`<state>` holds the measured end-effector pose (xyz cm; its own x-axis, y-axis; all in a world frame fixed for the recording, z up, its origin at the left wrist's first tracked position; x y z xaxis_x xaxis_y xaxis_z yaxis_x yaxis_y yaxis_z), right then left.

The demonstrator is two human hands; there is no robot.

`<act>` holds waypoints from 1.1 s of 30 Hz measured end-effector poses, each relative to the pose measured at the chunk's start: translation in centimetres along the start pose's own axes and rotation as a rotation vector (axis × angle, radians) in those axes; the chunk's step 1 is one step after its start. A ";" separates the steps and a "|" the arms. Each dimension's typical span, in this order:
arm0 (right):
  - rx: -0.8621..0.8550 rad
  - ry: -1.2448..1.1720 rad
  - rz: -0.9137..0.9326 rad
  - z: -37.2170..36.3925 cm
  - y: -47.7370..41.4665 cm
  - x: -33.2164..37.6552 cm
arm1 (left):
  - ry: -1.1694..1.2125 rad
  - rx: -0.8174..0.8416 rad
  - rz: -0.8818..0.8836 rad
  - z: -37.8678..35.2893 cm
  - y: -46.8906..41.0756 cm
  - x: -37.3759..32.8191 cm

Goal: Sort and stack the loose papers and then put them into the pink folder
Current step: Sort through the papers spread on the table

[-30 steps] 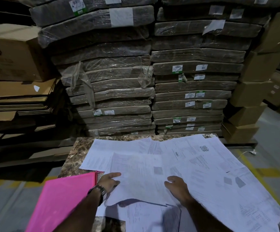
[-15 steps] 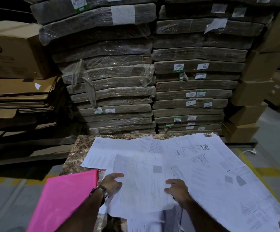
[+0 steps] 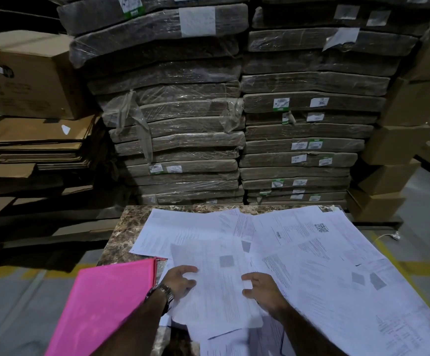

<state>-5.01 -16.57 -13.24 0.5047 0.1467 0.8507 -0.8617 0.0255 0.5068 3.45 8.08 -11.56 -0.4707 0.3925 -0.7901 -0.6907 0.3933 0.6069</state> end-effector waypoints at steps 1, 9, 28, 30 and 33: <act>-0.012 0.015 -0.007 0.0 0.0 0.0 | 0.009 0.009 0.011 0.2 0.1 0.0; 0.010 -0.140 -0.051 -0.2 0.4 0.1 | 0.049 0.189 0.015 1.5 0.2 -0.7; 0.041 0.087 0.045 -0.6 -2.6 -0.6 | -0.111 0.154 0.049 0.8 -1.6 1.2; 0.066 0.128 0.049 -0.3 -3.1 -0.6 | -0.129 0.159 0.025 0.9 -2.4 1.5; 0.106 0.153 0.032 0.4 -4.2 -1.1 | -0.138 0.190 0.007 1.2 -4.1 2.7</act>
<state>-1.92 -17.21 -16.26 0.4561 0.2943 0.8399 -0.8628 -0.0851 0.4983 5.63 8.49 -16.04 -0.3864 0.5003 -0.7749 -0.5658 0.5349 0.6275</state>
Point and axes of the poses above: each hand's wrist, its own y-axis away from the middle knuckle, its own z-axis out of the back of the hand, x = y × z, the point moved 6 cm from there along -y, towards the middle knuckle, and after that the axes turned 13 degrees about x, right-handed, at the moved point
